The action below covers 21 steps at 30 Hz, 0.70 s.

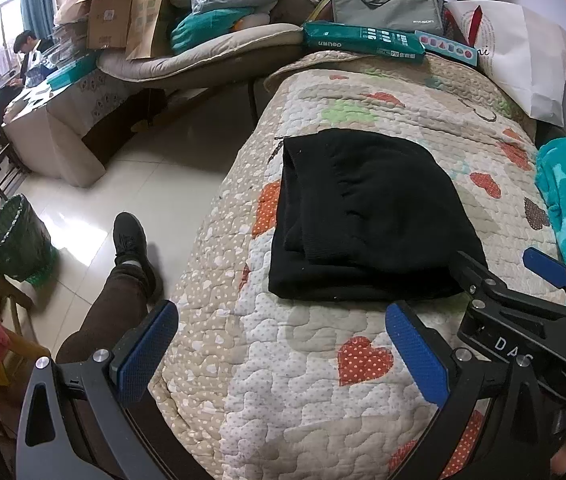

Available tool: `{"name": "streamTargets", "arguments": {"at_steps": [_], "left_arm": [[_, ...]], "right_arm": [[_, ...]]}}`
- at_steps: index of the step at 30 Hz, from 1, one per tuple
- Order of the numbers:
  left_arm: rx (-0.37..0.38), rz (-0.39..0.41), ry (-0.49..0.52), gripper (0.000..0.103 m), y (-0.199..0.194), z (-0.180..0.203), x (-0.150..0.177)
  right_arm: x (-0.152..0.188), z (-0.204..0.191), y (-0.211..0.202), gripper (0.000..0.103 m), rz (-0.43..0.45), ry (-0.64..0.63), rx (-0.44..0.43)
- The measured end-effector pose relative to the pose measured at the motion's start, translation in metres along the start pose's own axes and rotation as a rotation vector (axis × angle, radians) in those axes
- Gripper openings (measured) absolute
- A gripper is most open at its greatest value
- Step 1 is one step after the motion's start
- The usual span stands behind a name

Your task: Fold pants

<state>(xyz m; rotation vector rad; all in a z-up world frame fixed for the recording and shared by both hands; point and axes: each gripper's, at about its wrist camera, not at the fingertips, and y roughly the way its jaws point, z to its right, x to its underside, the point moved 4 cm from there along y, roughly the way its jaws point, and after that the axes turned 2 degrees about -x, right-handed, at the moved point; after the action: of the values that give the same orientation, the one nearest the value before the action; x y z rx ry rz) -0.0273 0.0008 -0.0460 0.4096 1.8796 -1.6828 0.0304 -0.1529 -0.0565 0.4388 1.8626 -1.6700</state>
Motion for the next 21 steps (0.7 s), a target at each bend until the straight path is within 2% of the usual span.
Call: {"name": "streamTargets", "arguments": {"at_steps": [6, 15, 21], "left_arm": [[0.011, 0.004, -0.008, 0.103, 0.005, -0.005, -0.006], [0.032, -0.018, -0.074, 0.103, 0.024, -0.034, -0.027], [0.073, -0.041, -0.076, 0.103, 0.043, -0.040, -0.046]], "right_arm": [[0.000, 0.001, 0.000, 0.097, 0.001, 0.000, 0.003], [-0.011, 0.023, 0.003, 0.097, -0.004, 0.064, 0.022], [-0.036, 0.038, 0.005, 0.097, -0.051, 0.139, -0.053]]}}
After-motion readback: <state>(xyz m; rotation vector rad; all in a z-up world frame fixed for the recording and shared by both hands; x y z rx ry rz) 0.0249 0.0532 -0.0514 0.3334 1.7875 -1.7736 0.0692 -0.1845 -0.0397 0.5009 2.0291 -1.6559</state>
